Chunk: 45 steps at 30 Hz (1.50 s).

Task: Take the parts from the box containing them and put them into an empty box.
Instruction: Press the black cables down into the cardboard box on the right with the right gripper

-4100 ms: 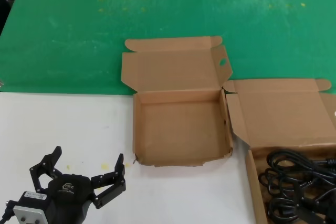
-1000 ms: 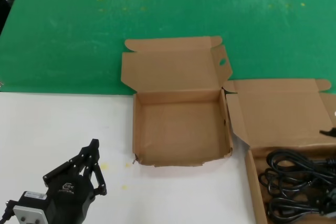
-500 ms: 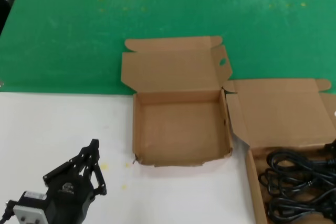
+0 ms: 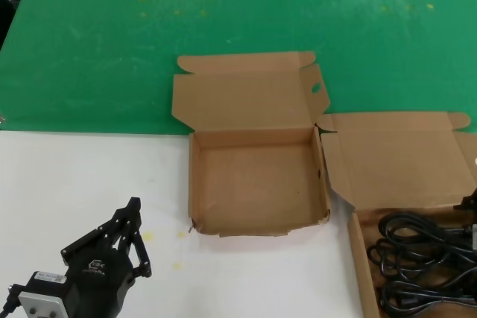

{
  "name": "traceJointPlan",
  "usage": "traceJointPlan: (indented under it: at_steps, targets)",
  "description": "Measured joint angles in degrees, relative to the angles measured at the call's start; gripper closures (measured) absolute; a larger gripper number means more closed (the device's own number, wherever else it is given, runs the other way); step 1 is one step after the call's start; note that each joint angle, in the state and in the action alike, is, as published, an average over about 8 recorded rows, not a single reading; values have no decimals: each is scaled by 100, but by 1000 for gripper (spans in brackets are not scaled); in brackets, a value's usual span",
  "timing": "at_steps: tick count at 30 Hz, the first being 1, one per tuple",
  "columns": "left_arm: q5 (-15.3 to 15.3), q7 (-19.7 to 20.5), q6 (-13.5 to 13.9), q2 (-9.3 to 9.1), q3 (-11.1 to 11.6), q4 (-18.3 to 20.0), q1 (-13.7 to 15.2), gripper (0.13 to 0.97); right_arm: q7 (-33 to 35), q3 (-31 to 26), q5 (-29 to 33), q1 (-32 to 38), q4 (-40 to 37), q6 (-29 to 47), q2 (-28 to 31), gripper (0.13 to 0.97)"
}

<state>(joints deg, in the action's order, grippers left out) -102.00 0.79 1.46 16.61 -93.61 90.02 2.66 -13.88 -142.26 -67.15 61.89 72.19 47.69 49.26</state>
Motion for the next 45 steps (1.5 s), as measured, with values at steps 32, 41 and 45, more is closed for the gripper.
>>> traceJointPlan:
  at_steps: [32,41,45]
  targets:
    - [0,0,0,0,0,0,0,964,744,1919,612,-730,-595,464,-869,722]
    - [0,0,0,0,0,0,0,964,918,2112,617,-824,-678,448,-971,809]
    - [0,0,0,0,0,0,0,964,833,2184,668,-841,-523,552,-948,871]
